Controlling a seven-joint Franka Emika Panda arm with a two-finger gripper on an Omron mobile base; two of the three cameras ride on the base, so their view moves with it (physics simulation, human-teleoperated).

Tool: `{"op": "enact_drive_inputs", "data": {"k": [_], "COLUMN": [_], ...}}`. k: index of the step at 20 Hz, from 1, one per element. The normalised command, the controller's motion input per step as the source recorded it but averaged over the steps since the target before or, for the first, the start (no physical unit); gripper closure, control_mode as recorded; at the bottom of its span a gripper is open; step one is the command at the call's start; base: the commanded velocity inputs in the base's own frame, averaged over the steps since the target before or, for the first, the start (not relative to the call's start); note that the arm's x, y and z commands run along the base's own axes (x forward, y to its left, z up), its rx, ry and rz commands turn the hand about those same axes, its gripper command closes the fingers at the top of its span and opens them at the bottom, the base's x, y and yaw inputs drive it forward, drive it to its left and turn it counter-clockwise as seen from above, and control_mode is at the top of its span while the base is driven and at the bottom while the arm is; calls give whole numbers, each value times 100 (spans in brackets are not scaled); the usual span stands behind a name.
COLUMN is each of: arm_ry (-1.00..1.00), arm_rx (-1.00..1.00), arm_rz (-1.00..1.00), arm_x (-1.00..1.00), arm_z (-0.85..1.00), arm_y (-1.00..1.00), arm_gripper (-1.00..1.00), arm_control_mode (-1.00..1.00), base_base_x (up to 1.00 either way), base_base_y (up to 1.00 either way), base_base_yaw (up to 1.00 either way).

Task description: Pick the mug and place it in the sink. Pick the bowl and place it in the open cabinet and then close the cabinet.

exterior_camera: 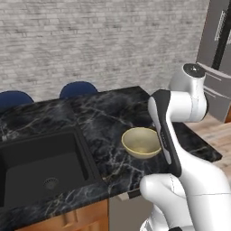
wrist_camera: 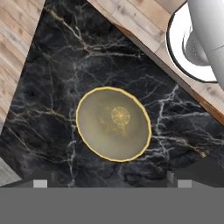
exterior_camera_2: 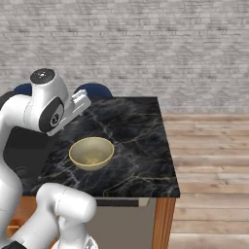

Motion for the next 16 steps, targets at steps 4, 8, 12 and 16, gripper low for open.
{"op": "enact_drive_inputs", "data": {"k": [4, 8, 12, 16], "arm_ry": [0, 0, 0, 2], "arm_rx": [0, 0, -5, -2], "arm_rz": [0, 0, -3, -14], "arm_x": [0, 0, 11, 0], "arm_z": [0, 0, -16, -14], "arm_y": [0, 0, 24, 62], "arm_gripper": [-100, -100, -100, -100], "arm_control_mode": [100, 100, -100, -100], "base_base_x": [43, 42, 10, 0], "base_base_y": [59, 9, 1, 0], "base_base_yaw": [-23, -1, 0, 0]}}
